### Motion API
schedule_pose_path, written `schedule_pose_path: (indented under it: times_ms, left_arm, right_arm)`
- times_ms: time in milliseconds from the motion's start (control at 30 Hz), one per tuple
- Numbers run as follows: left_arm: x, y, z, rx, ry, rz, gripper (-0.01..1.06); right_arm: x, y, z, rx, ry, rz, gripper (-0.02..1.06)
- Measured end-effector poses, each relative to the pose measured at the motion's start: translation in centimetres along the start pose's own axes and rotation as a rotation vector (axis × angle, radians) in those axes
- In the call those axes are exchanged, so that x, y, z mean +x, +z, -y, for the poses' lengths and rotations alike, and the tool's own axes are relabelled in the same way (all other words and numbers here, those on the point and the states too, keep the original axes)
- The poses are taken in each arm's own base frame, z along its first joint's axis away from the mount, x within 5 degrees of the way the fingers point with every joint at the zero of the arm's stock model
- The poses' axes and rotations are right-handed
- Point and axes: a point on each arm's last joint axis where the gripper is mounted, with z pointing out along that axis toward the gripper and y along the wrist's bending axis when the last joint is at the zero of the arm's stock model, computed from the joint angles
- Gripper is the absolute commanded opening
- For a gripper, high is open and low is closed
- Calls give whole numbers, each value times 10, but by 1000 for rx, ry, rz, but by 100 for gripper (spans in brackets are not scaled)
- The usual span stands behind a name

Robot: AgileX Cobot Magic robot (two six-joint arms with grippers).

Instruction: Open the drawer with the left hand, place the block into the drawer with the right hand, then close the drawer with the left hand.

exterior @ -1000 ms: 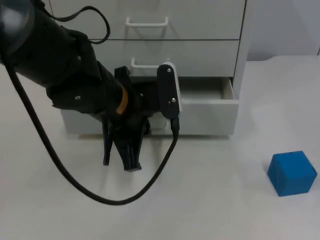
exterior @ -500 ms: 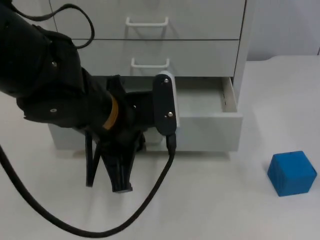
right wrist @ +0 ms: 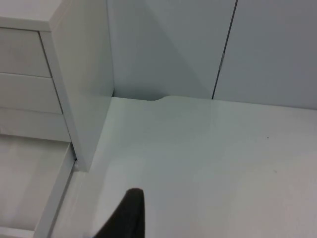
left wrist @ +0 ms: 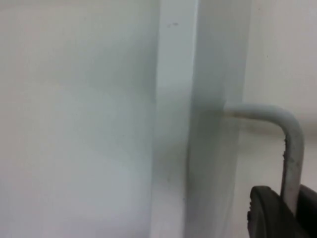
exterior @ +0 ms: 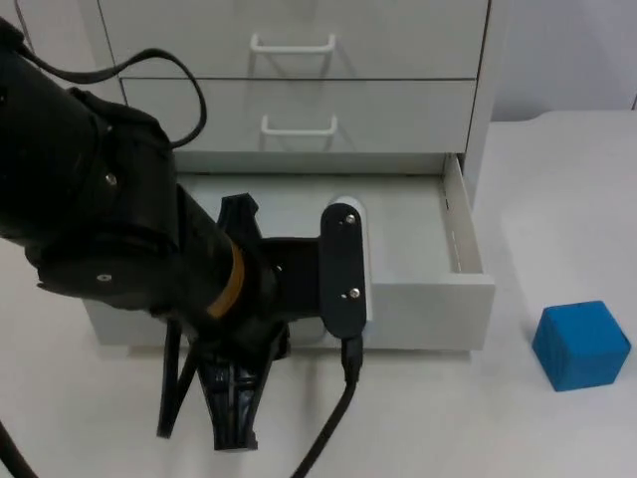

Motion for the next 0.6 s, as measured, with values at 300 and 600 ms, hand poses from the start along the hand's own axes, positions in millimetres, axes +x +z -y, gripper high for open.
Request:
schedule_pose_path:
  times_ms: [300,600]
  left_arm:
    - [-6,-6,3,-7,23,-19,0]
    - [-6,-6,3,-7,23,-19,0]
  right_arm:
    - [0,0,0,0,0,2,105]
    - [0,0,0,-4,2,4,105]
